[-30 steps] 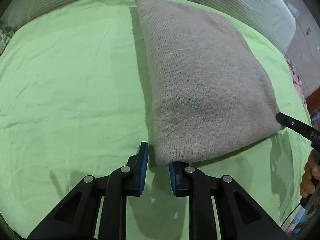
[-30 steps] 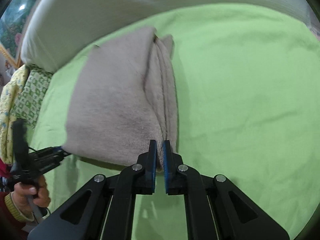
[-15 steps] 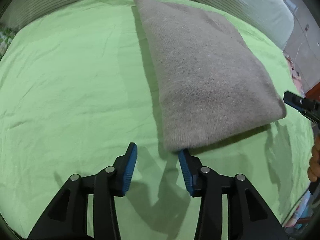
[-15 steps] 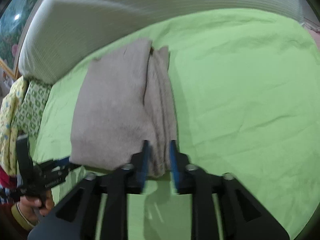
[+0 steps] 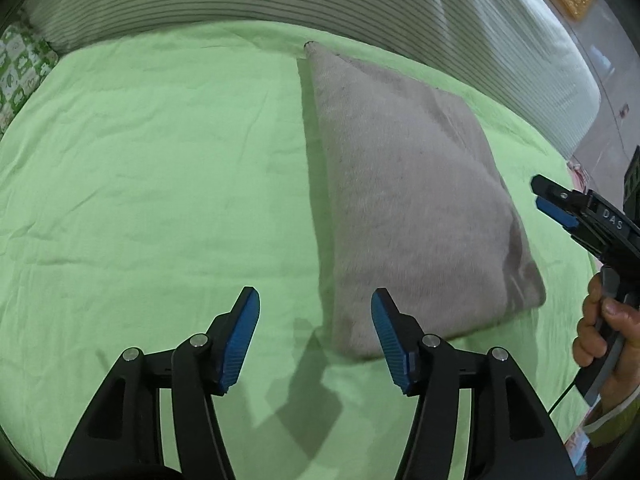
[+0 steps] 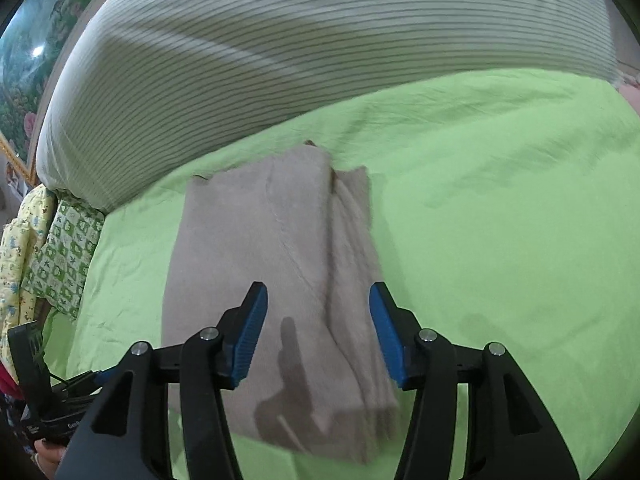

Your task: Fold small clothes

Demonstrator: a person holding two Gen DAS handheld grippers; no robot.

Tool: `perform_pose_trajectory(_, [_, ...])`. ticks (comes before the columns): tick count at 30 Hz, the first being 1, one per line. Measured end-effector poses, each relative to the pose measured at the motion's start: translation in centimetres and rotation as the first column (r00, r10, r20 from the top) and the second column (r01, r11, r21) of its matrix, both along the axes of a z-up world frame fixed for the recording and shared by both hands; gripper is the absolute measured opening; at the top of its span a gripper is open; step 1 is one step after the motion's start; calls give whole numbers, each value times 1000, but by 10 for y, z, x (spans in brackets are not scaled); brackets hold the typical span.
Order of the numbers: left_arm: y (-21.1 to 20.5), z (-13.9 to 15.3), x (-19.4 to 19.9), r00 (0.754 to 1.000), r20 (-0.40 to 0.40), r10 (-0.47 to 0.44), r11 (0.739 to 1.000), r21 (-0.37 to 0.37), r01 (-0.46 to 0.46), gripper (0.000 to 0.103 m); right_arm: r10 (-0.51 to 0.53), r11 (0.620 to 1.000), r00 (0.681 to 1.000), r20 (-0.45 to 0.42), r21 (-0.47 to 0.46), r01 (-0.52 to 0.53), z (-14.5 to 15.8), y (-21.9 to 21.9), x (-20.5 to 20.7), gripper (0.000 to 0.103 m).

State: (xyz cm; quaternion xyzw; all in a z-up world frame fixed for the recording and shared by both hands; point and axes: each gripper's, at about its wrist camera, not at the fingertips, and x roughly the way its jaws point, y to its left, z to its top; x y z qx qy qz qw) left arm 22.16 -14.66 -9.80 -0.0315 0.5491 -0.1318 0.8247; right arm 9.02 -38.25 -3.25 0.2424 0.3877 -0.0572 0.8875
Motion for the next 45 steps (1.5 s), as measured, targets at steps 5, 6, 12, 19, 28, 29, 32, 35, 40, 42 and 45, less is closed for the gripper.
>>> perform_pose_trajectory(5, [-22, -5, 12, 1000, 3, -4, 1000, 3, 4, 62, 46, 999, 999, -10, 1, -46, -4, 5, 31, 54])
perform_pose_trajectory(6, [-22, -7, 15, 1000, 1, 1, 1000, 5, -1, 62, 49, 999, 999, -18, 3, -49, -7, 5, 36, 54])
perform_pose_trajectory(12, [-22, -13, 36, 999, -23, 38, 999, -30, -38, 69, 65, 998, 992, -110, 33, -62, -31, 0, 62, 31])
perform_pose_trajectory(19, [-25, -14, 54, 999, -28, 40, 997, -70, -42, 73, -5, 999, 999, -39, 43, 7, -21, -21, 47, 7])
perform_pose_trajectory(28, [-22, -17, 74, 997, -44, 56, 992, -108, -61, 73, 0, 997, 998, -62, 79, 5, -29, -18, 51, 13])
perform_pose_trajectory(29, [-21, -17, 76, 997, -46, 58, 992, -112, -63, 73, -7, 997, 999, -54, 75, 12, -27, -20, 49, 14])
perform_pose_trajectory(32, [-19, -17, 82, 996, -52, 67, 989, -131, -73, 75, -28, 998, 999, -27, 63, 30, -18, -20, 43, 41])
perform_pose_trajectory(35, [-16, -20, 88, 995, -70, 78, 985, -148, -87, 77, -52, 997, 999, 3, 58, 52, -17, -19, 38, 73])
perform_pose_trajectory(40, [-17, -26, 97, 993, -91, 78, 979, -180, -93, 80, -25, 994, 999, -40, 101, 29, -34, -17, 44, 73])
perform_pose_trajectory(42, [-17, -29, 98, 992, -99, 74, 977, -191, -92, 81, -9, 995, 997, -73, 100, 16, -42, -16, 46, 74])
perform_pose_trajectory(45, [-17, -36, 103, 990, -123, 64, 972, -219, -90, 83, -10, 993, 994, -109, 116, 23, -59, -23, 44, 74])
